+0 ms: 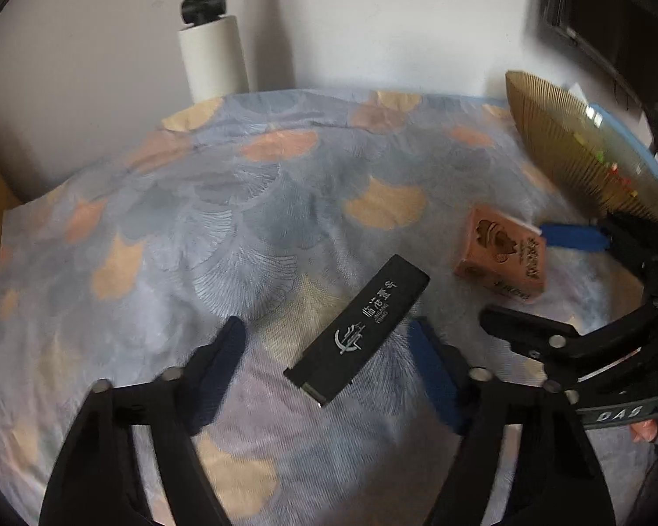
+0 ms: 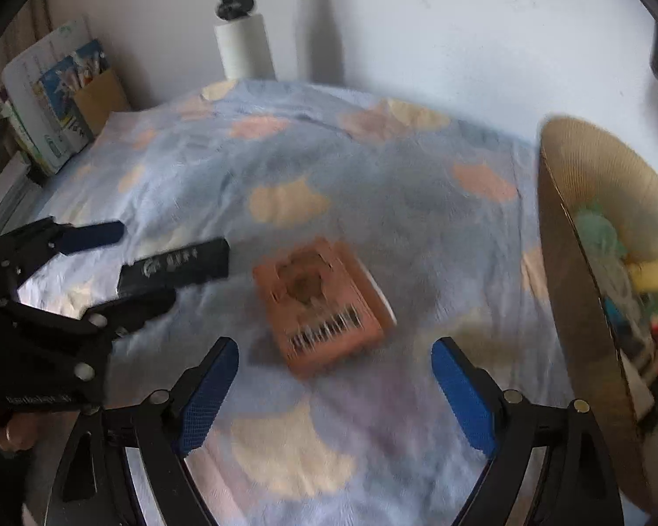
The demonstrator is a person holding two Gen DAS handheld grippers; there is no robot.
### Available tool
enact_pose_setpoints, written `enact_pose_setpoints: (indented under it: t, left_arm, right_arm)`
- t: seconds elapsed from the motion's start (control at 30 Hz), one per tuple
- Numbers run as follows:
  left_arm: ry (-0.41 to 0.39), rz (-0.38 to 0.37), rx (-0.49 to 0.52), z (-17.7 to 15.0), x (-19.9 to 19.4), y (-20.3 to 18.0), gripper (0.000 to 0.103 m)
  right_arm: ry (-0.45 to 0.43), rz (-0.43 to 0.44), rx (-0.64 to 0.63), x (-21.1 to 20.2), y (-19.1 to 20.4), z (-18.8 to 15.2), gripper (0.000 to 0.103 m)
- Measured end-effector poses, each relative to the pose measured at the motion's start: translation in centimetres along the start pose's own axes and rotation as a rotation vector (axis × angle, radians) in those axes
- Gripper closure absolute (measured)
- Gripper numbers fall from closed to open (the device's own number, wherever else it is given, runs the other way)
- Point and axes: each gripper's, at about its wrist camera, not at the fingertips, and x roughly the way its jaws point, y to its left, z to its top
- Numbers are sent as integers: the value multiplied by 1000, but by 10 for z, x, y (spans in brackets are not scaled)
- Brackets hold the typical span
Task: Organize rigid objects
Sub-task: 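Grasp the black USB stick with the left gripper while the right grasps the orange box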
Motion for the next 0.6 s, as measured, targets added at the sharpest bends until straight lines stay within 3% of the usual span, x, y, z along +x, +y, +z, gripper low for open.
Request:
enact_pose_setpoints:
  t: [0.07,0.1,0.13,0.23,0.43,0.6]
  left_arm:
    - [-10,-17,-26,1,1,5,42]
    - [-19,-17,-38,1,-1,6,52]
    - [-23,-17,-42,1,-2,7,69]
    - [-27,10,-76,-6,-10,5,80]
    - [-37,112,-277,-38,-36,8,81]
    - [-49,191,-360,-65,-59,3,82]
  right_arm:
    - [-24,-34,-39,5,8,4,16]
    - [-32,-25,-47,5,9,5,22]
    - [-39,-23,-57,3,10,6,28]
    - [-66,-21,-106,-3,16,6,58]
    - [-47,58,-148,-18,26,-15,61]
    - [-30,153,-208,-50,47,-54,61]
